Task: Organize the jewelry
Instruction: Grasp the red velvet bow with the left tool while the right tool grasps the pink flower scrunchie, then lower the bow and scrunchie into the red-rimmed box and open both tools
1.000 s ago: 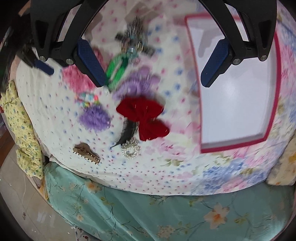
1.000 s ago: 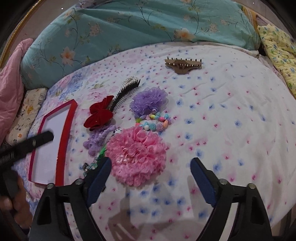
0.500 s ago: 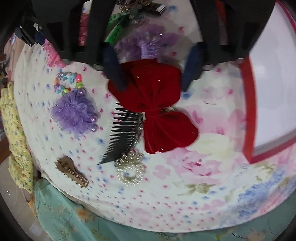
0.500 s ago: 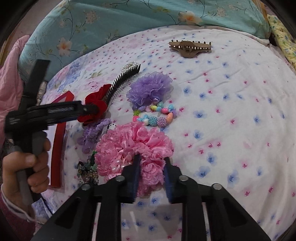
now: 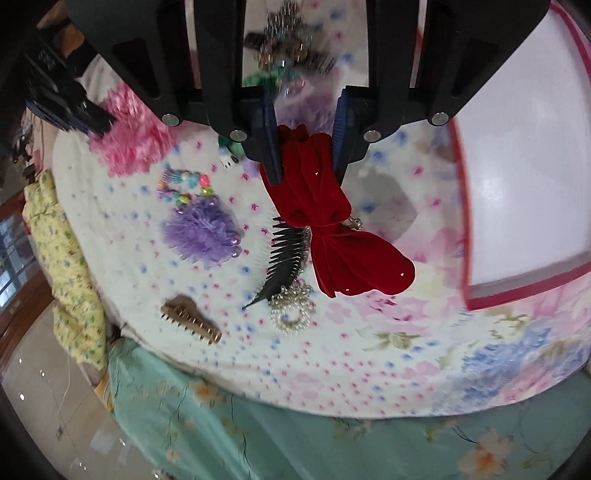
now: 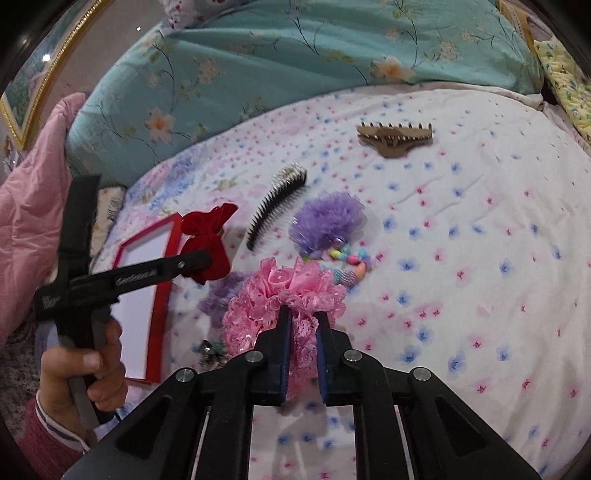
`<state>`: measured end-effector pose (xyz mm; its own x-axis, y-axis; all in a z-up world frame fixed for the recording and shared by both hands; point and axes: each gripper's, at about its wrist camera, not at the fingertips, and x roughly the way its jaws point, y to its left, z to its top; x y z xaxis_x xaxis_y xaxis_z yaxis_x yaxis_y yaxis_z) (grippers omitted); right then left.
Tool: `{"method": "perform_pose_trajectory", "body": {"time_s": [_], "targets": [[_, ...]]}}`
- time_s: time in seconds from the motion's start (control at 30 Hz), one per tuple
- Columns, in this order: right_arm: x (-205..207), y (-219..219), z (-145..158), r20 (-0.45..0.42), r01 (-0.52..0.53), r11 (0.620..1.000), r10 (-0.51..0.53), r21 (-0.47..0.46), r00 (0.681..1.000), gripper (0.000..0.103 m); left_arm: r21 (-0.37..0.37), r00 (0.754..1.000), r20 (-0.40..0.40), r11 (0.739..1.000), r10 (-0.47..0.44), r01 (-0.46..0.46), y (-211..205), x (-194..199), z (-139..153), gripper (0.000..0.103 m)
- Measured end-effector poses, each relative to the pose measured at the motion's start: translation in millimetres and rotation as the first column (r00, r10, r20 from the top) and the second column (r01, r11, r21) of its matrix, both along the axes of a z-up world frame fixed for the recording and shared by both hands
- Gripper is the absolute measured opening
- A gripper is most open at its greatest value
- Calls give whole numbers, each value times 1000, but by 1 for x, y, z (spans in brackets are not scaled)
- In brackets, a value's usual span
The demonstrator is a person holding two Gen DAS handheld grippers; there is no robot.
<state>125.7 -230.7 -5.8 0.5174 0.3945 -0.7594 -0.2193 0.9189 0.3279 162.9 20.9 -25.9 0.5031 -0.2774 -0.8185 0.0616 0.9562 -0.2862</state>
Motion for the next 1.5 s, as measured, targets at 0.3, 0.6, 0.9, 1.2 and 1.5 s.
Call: {"method": "perform_pose_trajectory", "body": {"time_s": [0.3,0.6,0.9,1.2,1.5], "targets": [[-1,34,15,21,-62,996,61,59,998,11,-27,994,45,995,100,-99,56,-48,24,23],[7,94,22,34,-168,980,166,101,986,11,-19,980,60,982,190,-189,113,-76,29,23],[31,179,21,53,-259,958,255,125,966,11,-5,968,55,969,246,-246,165,-72,18,23],[72,246,-7,21,-283,950,283,133,959,11,-17,956,28,957,291,-291,210,-39,-5,23],[110,295,-40,-28,-294,951,298,90,954,11,-18,957,-5,957,291,-291,227,-12,-33,23]]}}
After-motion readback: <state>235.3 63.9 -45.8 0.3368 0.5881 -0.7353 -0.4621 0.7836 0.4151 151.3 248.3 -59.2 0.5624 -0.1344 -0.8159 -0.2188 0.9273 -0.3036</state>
